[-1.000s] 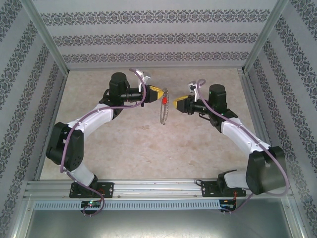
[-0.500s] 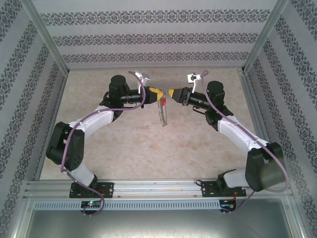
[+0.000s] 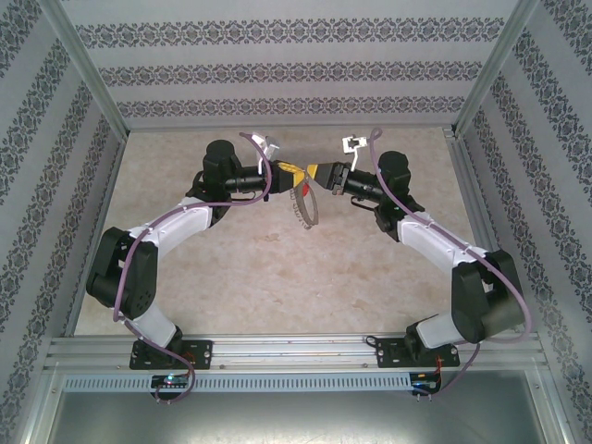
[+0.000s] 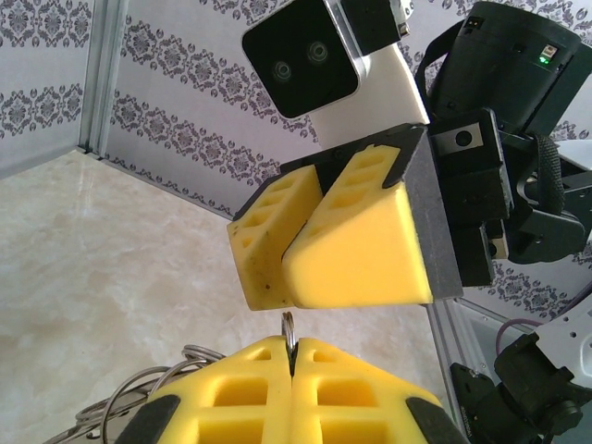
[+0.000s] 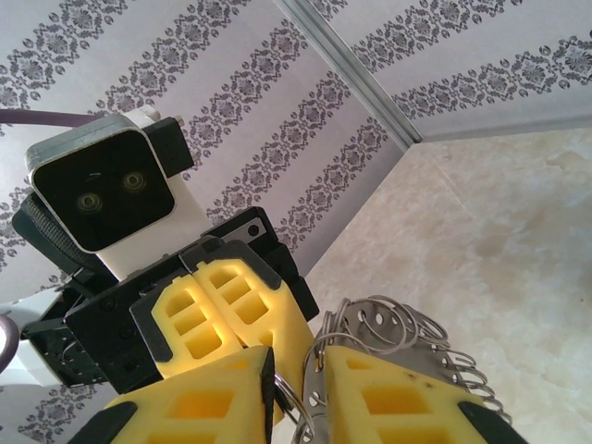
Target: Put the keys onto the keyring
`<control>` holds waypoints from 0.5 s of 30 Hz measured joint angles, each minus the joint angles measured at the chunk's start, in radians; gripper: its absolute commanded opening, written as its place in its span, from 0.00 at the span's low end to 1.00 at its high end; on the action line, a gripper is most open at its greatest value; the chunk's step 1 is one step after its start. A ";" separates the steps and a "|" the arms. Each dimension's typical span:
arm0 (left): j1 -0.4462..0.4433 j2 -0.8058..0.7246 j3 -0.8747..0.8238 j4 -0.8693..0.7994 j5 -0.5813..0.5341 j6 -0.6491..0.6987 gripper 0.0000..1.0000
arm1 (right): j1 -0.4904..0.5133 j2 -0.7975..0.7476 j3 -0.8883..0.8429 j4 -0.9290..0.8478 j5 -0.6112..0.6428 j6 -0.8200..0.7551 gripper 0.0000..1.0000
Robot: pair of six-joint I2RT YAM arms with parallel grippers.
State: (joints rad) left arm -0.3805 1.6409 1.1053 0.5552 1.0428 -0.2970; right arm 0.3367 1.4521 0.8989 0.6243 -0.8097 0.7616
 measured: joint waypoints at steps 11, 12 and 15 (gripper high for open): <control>0.000 0.000 0.000 0.000 -0.001 0.000 0.00 | 0.002 0.029 0.000 0.045 -0.034 0.022 0.20; 0.000 0.000 0.000 0.000 -0.001 0.000 0.00 | 0.002 0.030 0.000 0.050 -0.037 0.023 0.19; 0.000 0.000 0.000 0.001 -0.002 0.000 0.00 | 0.002 0.035 0.000 0.064 -0.045 0.026 0.18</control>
State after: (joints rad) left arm -0.3801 1.6409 1.1053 0.5560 1.0405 -0.2970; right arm 0.3382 1.4872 0.8989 0.6884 -0.8547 0.7879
